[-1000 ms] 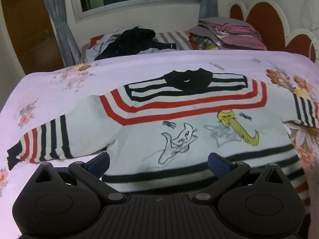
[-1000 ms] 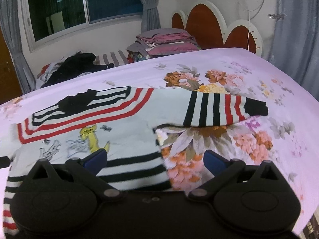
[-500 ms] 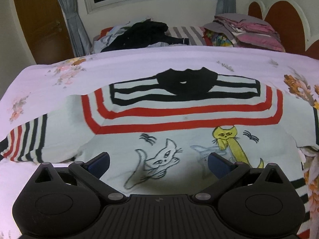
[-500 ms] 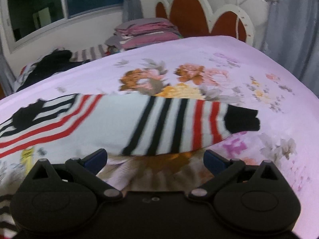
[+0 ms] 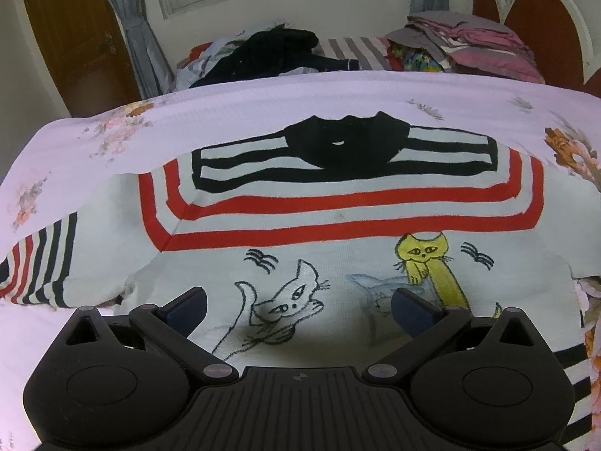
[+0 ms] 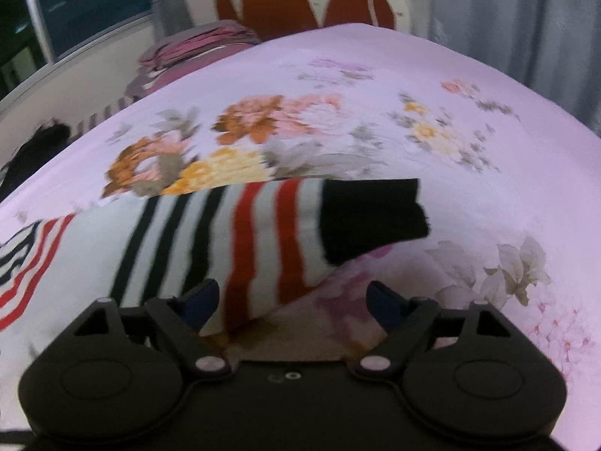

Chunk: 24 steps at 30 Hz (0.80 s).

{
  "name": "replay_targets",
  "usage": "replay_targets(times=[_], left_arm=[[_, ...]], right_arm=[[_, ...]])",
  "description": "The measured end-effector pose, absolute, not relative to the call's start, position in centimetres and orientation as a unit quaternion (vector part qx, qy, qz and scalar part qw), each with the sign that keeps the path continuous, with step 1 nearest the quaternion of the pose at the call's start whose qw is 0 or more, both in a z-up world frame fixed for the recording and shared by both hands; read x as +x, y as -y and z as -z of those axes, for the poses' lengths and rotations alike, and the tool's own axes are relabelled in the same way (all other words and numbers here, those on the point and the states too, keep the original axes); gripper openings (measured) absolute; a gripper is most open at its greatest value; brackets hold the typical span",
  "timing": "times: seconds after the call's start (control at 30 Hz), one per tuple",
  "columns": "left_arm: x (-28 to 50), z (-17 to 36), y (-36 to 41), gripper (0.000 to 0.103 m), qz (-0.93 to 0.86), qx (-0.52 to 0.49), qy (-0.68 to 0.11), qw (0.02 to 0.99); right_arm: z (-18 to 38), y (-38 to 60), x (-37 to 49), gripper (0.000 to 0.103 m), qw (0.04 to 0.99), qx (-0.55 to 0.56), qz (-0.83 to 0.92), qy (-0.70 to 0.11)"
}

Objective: Fold small clothes
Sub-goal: 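Close the right gripper on the black sleeve cuff and lift it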

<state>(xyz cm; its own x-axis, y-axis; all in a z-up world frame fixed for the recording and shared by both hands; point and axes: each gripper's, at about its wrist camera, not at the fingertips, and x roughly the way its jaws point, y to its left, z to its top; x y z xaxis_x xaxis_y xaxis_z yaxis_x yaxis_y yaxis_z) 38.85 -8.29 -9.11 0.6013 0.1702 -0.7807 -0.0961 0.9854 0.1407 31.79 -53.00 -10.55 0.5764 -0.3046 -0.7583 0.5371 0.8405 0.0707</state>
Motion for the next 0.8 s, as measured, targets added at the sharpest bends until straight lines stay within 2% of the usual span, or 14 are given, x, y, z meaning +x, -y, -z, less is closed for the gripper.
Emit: replay_targets(times=[0.13, 0.23, 0.33, 0.4, 0.5, 0.6, 0.8], left_arm=[[38.9, 9.2, 7.9, 0.103, -0.075, 0.036, -0.437, 0.896], [39.0, 9.4, 7.8, 0.103, -0.078, 0.036, -0.438, 0.895], [39.0, 9.4, 7.8, 0.103, -0.075, 0.038, -0.439, 0.895], [38.9, 9.3, 7.9, 0.103, -0.071, 0.04, -0.437, 0.896], [38.8, 9.2, 7.9, 0.103, -0.062, 0.042, -0.438, 0.896], [38.8, 8.9, 7.8, 0.103, -0.061, 0.051, -0.434, 0.897], [38.9, 8.4, 6.3, 0.103, -0.062, 0.026, -0.438, 0.897]], right_arm=[[11.8, 55.7, 32.0, 0.078, 0.863, 0.207, 0.246, -0.39], [12.1, 56.2, 32.4, 0.073, 0.867, 0.206, 0.251, -0.378], [12.2, 56.4, 32.9, 0.057, 0.872, 0.195, 0.256, -0.37], [12.2, 56.7, 33.0, 0.031, 0.874, 0.196, 0.255, -0.364], [12.1, 57.2, 32.9, 0.019, 0.875, 0.211, 0.249, -0.357], [11.5, 56.8, 32.9, 0.011, 0.883, 0.211, 0.237, -0.345], [8.2, 53.3, 34.0, 0.009, 0.917, 0.167, 0.193, -0.306]])
